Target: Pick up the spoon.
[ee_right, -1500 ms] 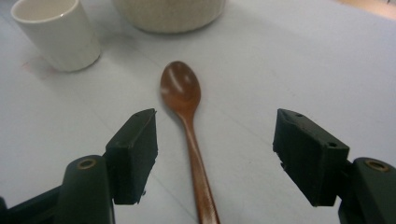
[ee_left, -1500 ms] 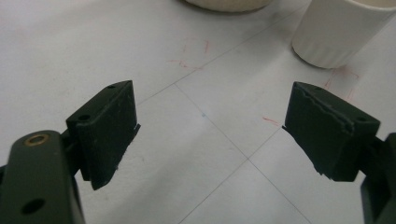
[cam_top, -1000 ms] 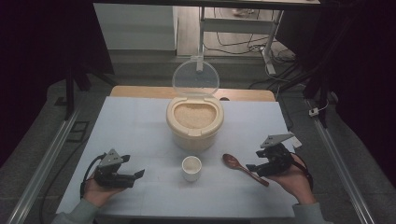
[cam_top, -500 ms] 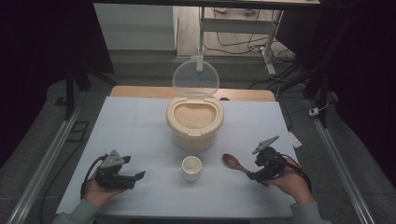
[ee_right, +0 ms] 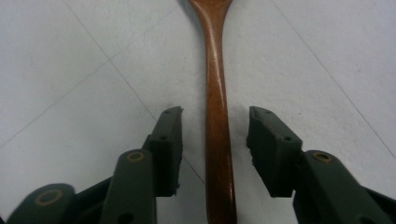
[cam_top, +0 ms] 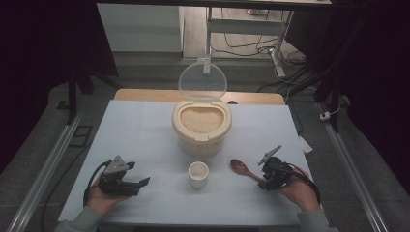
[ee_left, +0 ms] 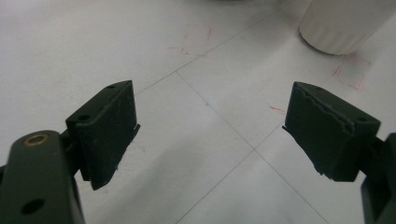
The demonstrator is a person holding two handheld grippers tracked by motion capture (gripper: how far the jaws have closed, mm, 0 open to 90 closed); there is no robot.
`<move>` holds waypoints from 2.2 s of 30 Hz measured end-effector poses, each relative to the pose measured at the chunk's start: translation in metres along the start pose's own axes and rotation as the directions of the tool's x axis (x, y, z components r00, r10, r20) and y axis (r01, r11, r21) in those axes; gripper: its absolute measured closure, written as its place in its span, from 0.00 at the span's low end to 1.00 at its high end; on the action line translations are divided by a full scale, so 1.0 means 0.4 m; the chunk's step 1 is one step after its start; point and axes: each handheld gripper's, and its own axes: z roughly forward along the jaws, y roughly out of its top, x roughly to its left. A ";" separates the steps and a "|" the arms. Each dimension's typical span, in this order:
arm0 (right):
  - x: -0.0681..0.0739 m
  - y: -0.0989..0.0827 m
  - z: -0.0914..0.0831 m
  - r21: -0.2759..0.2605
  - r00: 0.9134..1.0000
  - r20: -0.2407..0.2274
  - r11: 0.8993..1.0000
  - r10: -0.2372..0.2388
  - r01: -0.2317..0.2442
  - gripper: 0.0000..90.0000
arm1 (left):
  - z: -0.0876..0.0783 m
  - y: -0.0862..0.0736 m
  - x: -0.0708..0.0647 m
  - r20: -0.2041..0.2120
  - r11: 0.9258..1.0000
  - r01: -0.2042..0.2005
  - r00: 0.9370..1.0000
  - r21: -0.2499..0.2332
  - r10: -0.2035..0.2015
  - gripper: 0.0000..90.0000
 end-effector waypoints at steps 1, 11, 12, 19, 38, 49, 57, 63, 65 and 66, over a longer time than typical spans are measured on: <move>0.000 0.000 0.000 0.000 1.000 0.000 1.000 0.000 0.000 0.62 | 0.000 0.000 0.000 -0.001 1.000 0.000 1.000 0.000 0.000 0.19; 0.012 0.032 0.016 0.066 0.999 0.015 0.997 -0.042 0.041 0.81 | -0.001 -0.002 0.002 -0.002 1.000 -0.001 1.000 0.002 0.001 0.19; 0.013 0.035 0.017 0.073 0.999 0.017 0.996 -0.048 0.047 0.83 | -0.001 -0.002 0.001 -0.002 1.000 -0.001 1.000 0.003 0.001 0.19; 0.015 0.036 0.018 0.064 0.998 0.015 0.996 -0.066 0.064 0.88 | -0.001 -0.004 0.001 -0.003 1.000 -0.005 1.000 0.006 0.005 0.19; -0.006 0.013 -0.058 -0.134 1.000 0.001 0.991 -0.024 0.024 0.88 | -0.002 -0.007 0.007 -0.011 1.000 -0.006 1.000 0.008 0.006 0.19; 0.012 0.021 -0.113 -0.251 0.998 -0.020 0.966 -0.065 0.057 0.88 | -0.001 -0.007 0.009 -0.015 1.000 0.000 1.000 0.011 0.000 0.19; 0.037 0.037 -0.143 -0.309 0.993 -0.025 0.946 -0.113 0.100 0.88 | 0.000 -0.007 0.010 -0.016 1.000 0.000 1.000 0.012 0.000 0.19; 0.058 0.055 -0.160 -0.343 0.989 -0.035 0.931 -0.147 0.126 0.88 | 0.000 -0.007 0.011 -0.015 1.000 0.006 1.000 0.012 -0.006 0.19; 0.065 0.064 -0.162 -0.341 0.986 -0.033 0.929 -0.161 0.140 0.88 | -0.001 -0.007 0.012 -0.017 1.000 0.008 1.000 0.010 -0.008 0.19; 0.069 0.068 -0.163 -0.342 0.986 -0.034 0.929 -0.163 0.142 0.88 | -0.002 -0.007 0.012 -0.017 1.000 0.012 1.000 0.009 -0.011 0.19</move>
